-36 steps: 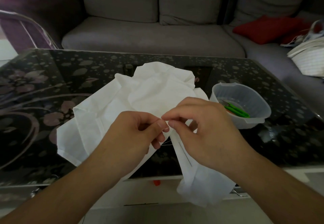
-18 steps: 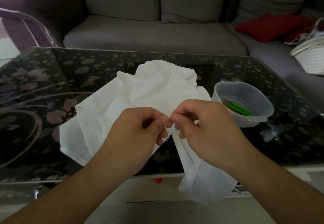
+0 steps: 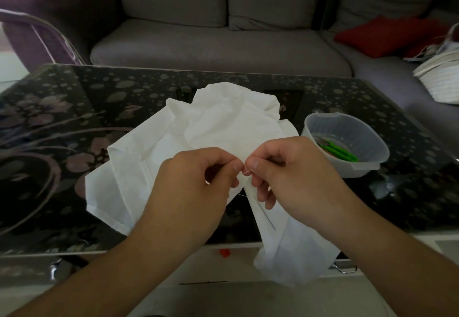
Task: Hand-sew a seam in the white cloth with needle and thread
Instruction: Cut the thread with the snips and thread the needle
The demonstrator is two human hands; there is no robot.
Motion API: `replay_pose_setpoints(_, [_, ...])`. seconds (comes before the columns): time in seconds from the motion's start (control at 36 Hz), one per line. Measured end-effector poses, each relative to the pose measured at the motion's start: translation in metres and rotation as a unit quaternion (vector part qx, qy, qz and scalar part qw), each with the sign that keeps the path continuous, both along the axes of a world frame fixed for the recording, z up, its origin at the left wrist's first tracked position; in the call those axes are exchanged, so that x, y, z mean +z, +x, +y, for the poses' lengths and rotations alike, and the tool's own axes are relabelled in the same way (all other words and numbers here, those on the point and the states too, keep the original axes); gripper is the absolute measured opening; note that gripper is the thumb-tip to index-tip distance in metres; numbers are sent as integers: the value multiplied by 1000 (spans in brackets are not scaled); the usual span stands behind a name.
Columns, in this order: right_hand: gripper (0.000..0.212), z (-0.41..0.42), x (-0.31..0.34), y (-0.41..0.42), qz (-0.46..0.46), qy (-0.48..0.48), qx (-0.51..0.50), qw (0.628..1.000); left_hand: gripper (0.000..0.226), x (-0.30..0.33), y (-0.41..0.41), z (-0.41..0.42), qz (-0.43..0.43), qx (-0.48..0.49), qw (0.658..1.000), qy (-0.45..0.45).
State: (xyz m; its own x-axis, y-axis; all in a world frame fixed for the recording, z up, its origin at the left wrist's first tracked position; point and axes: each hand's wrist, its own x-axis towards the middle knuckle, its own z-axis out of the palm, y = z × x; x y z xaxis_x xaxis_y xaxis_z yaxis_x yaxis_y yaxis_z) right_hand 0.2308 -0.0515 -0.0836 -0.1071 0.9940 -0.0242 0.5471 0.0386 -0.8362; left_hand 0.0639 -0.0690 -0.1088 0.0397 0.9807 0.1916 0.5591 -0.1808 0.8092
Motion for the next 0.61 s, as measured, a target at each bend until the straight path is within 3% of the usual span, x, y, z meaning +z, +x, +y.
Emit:
replay_pose_setpoints(0.19, [26, 1, 2, 0, 39, -31, -15, 999, 16, -2, 4, -1, -9, -3, 1000, 9])
replay_pose_setpoints(0.39, [28, 1, -3, 0, -13, -7, -9, 1000, 15, -5, 3, -1, -10, 3, 1000, 5])
replay_pose_setpoints(0.61, [25, 2, -7, 2, -47, 50, 15, 998, 20, 1, 5, 0, -122, -11, 990, -65])
